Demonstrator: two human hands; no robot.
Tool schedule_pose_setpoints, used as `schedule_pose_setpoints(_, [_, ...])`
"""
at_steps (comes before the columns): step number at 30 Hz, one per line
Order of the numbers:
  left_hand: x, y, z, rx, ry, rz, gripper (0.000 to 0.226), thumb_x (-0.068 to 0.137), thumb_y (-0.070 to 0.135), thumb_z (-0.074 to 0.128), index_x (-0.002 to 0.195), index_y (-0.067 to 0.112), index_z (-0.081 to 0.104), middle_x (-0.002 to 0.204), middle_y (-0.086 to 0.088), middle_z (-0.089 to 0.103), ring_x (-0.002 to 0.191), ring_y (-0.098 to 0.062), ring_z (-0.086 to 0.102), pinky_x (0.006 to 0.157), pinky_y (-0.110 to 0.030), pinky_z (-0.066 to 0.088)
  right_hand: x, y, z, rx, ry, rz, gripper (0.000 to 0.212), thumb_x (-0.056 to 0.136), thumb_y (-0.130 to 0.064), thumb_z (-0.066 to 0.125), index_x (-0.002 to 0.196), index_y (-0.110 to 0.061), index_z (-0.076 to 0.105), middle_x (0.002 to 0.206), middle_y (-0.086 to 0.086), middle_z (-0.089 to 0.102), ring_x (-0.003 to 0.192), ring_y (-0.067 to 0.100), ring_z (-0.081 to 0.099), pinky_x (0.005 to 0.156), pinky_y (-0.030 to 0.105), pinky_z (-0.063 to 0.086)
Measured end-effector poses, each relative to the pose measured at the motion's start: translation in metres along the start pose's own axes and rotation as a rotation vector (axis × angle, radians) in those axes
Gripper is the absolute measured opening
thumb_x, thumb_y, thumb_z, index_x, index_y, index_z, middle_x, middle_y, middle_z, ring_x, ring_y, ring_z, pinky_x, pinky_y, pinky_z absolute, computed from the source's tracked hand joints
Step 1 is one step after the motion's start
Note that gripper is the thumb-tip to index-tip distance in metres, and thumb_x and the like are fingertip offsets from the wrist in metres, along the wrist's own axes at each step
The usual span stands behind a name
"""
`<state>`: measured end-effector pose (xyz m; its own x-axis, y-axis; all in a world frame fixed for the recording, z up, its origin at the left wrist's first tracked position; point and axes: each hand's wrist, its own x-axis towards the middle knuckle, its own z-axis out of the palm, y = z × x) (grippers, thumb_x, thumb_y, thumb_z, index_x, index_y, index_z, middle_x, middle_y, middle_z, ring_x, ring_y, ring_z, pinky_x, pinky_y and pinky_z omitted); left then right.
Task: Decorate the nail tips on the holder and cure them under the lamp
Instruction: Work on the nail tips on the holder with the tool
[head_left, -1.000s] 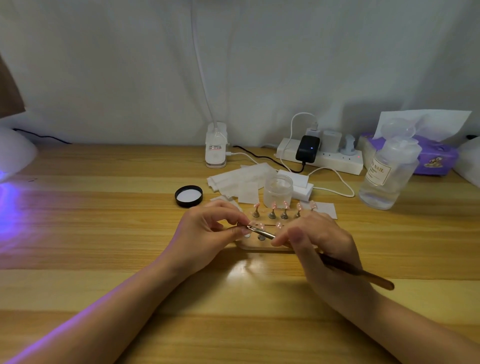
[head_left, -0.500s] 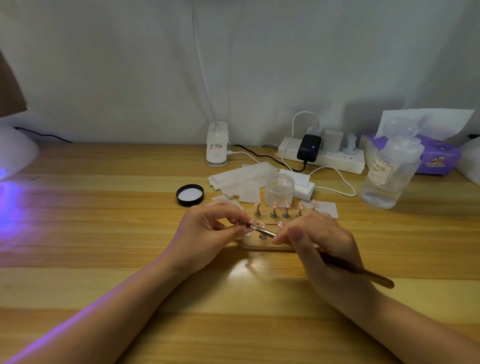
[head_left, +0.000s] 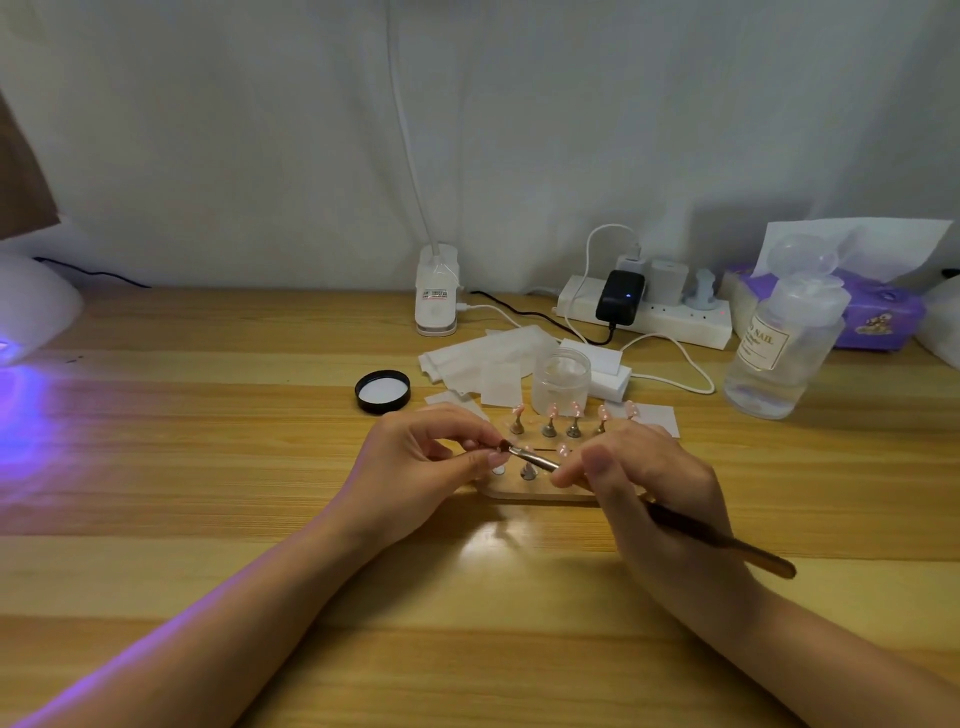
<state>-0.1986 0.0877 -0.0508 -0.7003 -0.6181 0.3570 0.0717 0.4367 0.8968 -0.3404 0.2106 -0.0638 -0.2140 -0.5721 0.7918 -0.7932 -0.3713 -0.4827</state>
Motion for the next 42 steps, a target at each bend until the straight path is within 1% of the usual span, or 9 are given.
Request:
schedule_pose_setpoints(5, [-0.0003, 0.0001, -0.0007, 0.014, -0.018, -0.002, 0.007, 0.067, 0.025, 0.070, 0.073, 0.025, 0.072, 0.077, 0.007, 0.067, 0.068, -0.006, 0.056, 0.057, -0.022, 0.045, -0.0013, 0.0012, -0.0040, 0.017, 0.054, 0.167, 0.042, 0.092, -0.043, 0.035, 0.070, -0.023, 0.065, 0.070, -0.012, 0.065, 0.078, -0.001, 0.060, 0.081, 0.022, 0.040])
schedule_pose_setpoints(8, [0.0002, -0.0008, -0.0003, 0.005, -0.007, 0.009, 0.010, 0.066, 0.022, 0.071, 0.071, 0.031, 0.072, 0.076, 0.008, 0.066, 0.065, -0.003, 0.055, 0.054, -0.015, 0.043, 0.0000, -0.0011, -0.0025, -0.023, 0.032, 0.047, 0.047, 0.095, -0.044, 0.032, 0.073, -0.020, 0.065, 0.069, -0.008, 0.065, 0.074, 0.000, 0.059, 0.077, 0.031, 0.042])
schedule_pose_setpoints(12, [0.0008, -0.0030, -0.0008, 0.014, 0.002, 0.020, 0.022, 0.066, 0.017, 0.072, 0.069, 0.039, 0.073, 0.080, 0.004, 0.066, 0.072, -0.015, 0.058, 0.060, -0.025, 0.046, 0.0015, -0.0019, 0.0001, -0.032, -0.023, -0.059, 0.049, 0.096, -0.042, 0.034, 0.073, -0.014, 0.068, 0.069, -0.007, 0.064, 0.070, 0.006, 0.060, 0.067, 0.041, 0.045])
schedule_pose_setpoints(19, [0.0007, -0.0013, -0.0001, 0.011, -0.007, 0.023, 0.007, 0.067, 0.023, 0.070, 0.074, 0.025, 0.072, 0.075, 0.009, 0.066, 0.064, 0.000, 0.055, 0.054, -0.011, 0.041, 0.0011, -0.0006, -0.0039, 0.060, 0.041, 0.217, 0.047, 0.089, -0.055, 0.032, 0.071, -0.026, 0.064, 0.071, -0.011, 0.065, 0.078, 0.002, 0.061, 0.077, 0.038, 0.048])
schedule_pose_setpoints(26, [0.0008, -0.0028, -0.0012, 0.007, 0.008, 0.021, 0.022, 0.068, 0.011, 0.072, 0.071, 0.033, 0.071, 0.076, 0.011, 0.067, 0.068, -0.002, 0.056, 0.059, -0.017, 0.045, 0.0018, 0.0001, 0.0009, -0.039, -0.024, -0.089, 0.051, 0.096, -0.041, 0.035, 0.072, -0.010, 0.068, 0.066, 0.002, 0.065, 0.066, 0.018, 0.063, 0.061, 0.046, 0.047])
schedule_pose_setpoints(32, [0.0001, -0.0013, -0.0002, -0.007, 0.006, 0.008, 0.009, 0.067, 0.022, 0.070, 0.076, 0.026, 0.072, 0.076, 0.011, 0.069, 0.069, -0.001, 0.060, 0.060, -0.018, 0.047, 0.0008, 0.0019, -0.0049, 0.078, 0.046, 0.230, 0.047, 0.090, -0.054, 0.032, 0.071, -0.025, 0.063, 0.073, -0.010, 0.065, 0.077, 0.004, 0.061, 0.075, 0.039, 0.049])
schedule_pose_setpoints(35, [0.0000, -0.0007, 0.0001, -0.004, 0.003, -0.009, 0.011, 0.069, 0.018, 0.070, 0.077, 0.024, 0.072, 0.076, 0.011, 0.070, 0.068, 0.000, 0.060, 0.060, -0.014, 0.047, 0.0024, 0.0012, -0.0032, 0.007, 0.035, 0.120, 0.044, 0.094, -0.049, 0.031, 0.075, -0.026, 0.063, 0.071, -0.014, 0.062, 0.073, 0.003, 0.058, 0.070, 0.036, 0.046])
schedule_pose_setpoints(38, [0.0003, -0.0009, 0.0007, -0.018, 0.013, -0.018, 0.018, 0.071, 0.006, 0.071, 0.075, 0.023, 0.072, 0.074, 0.012, 0.070, 0.067, 0.000, 0.060, 0.060, -0.013, 0.048, 0.0024, 0.0004, 0.0011, -0.072, 0.019, -0.064, 0.049, 0.096, -0.043, 0.032, 0.075, -0.016, 0.067, 0.067, -0.004, 0.063, 0.069, 0.010, 0.057, 0.065, 0.039, 0.045])
schedule_pose_setpoints(42, [0.0005, -0.0007, 0.0015, -0.038, 0.021, -0.040, 0.016, 0.070, 0.005, 0.071, 0.075, 0.020, 0.072, 0.074, 0.012, 0.071, 0.067, 0.002, 0.062, 0.061, -0.010, 0.048, 0.0005, 0.0013, -0.0014, -0.042, 0.015, 0.018, 0.049, 0.095, -0.044, 0.033, 0.072, -0.017, 0.066, 0.067, -0.005, 0.064, 0.070, 0.010, 0.059, 0.072, 0.040, 0.044])
